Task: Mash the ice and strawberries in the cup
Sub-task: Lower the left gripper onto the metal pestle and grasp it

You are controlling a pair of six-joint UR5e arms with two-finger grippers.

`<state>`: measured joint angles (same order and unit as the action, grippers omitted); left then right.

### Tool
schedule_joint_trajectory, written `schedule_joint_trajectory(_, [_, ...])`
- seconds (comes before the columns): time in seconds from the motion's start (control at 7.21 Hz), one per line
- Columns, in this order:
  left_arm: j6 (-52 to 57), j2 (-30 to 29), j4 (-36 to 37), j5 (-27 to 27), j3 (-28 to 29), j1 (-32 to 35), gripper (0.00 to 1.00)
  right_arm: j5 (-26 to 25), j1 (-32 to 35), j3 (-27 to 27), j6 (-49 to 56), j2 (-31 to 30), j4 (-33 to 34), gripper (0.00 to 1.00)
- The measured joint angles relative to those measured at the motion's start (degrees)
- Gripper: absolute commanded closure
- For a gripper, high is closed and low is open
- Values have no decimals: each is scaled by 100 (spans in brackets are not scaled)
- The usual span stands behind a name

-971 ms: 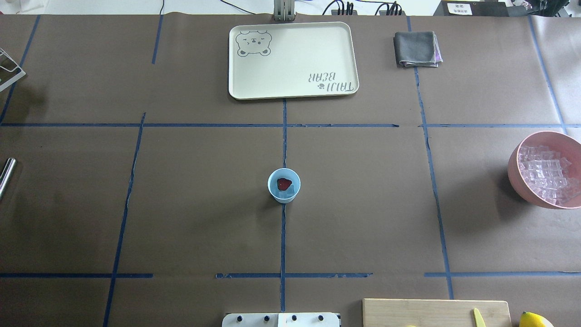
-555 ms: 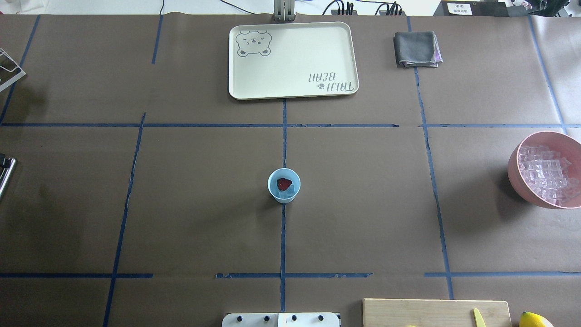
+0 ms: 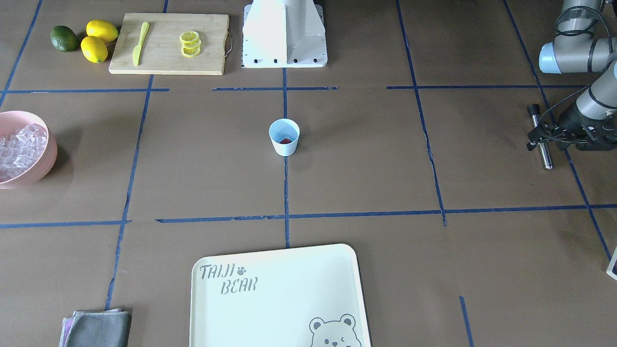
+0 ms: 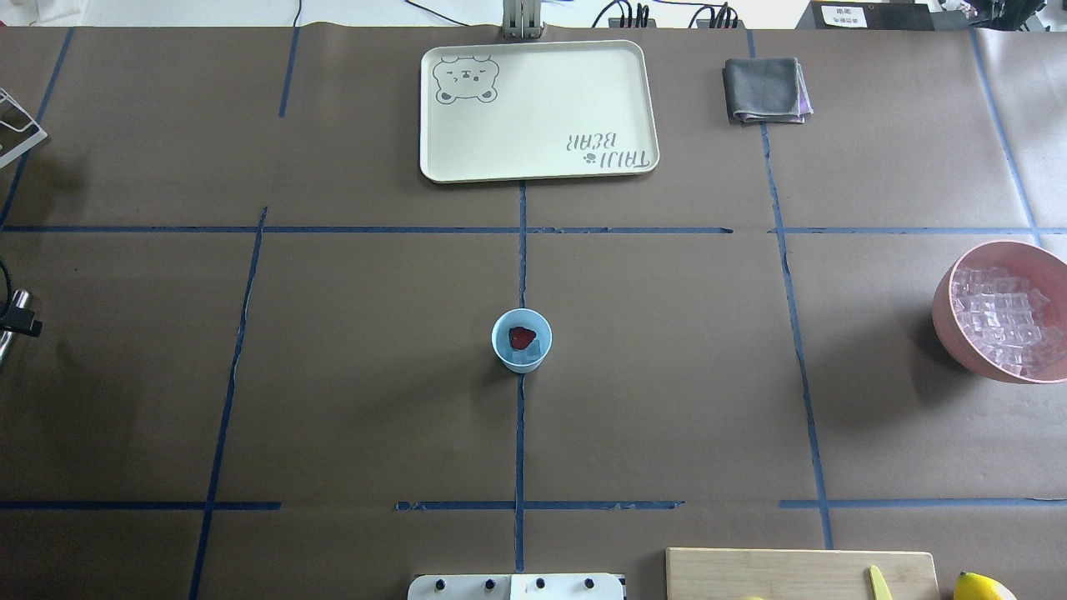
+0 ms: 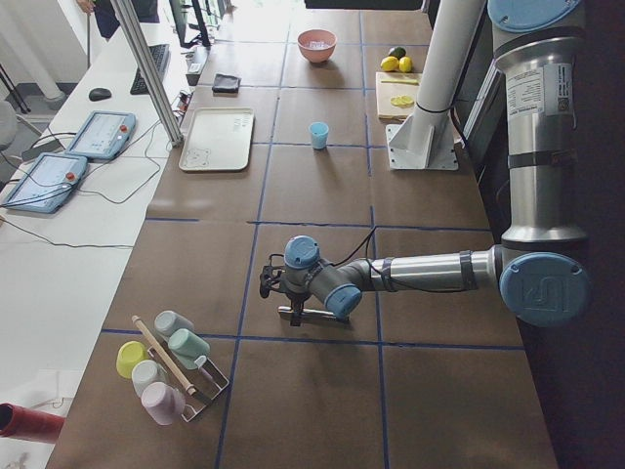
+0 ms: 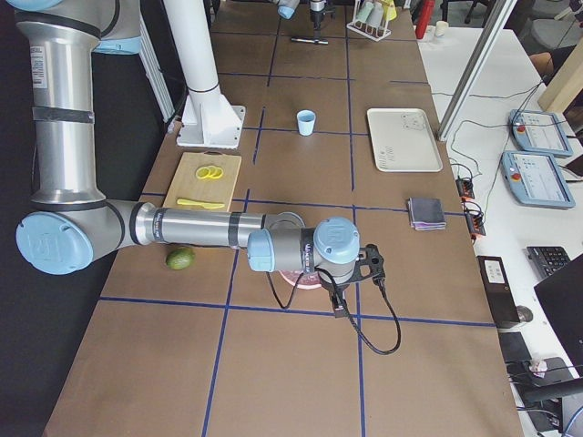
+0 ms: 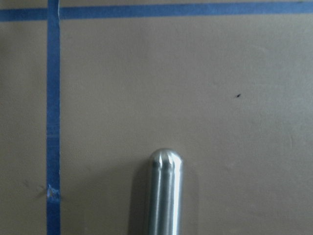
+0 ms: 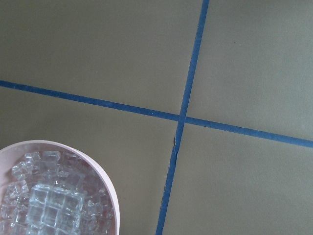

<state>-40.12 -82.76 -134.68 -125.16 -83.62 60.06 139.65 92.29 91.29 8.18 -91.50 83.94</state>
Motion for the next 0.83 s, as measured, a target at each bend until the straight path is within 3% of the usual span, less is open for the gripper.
schedule_joint_trajectory(0.14, [8, 5, -1, 0, 35, -14, 4, 0, 0, -3, -1, 0, 0, 1])
schedule_joint_trajectory(0.28, [10, 8, -4, 3, 73, -17, 27, 1, 0, -4, -1, 1, 0, 1])
schedule_joint_trajectory(0.42, [5, 9, -5, 6, 100, -20, 63, 1, 0, -6, -1, 1, 0, 1])
schedule_joint_trajectory(0.55, [5, 12, -4, 11, 112, -21, 86, 1, 1, -5, -3, 1, 0, 1])
schedule_joint_trajectory(0.69, [16, 21, 2, 15, 113, -21, 99, 1, 2, -1, -7, 1, 0, 1])
schedule_joint_trajectory(0.83, [25, 31, 6, 16, 106, -21, 100, 1, 2, 2, -9, 1, 0, 1])
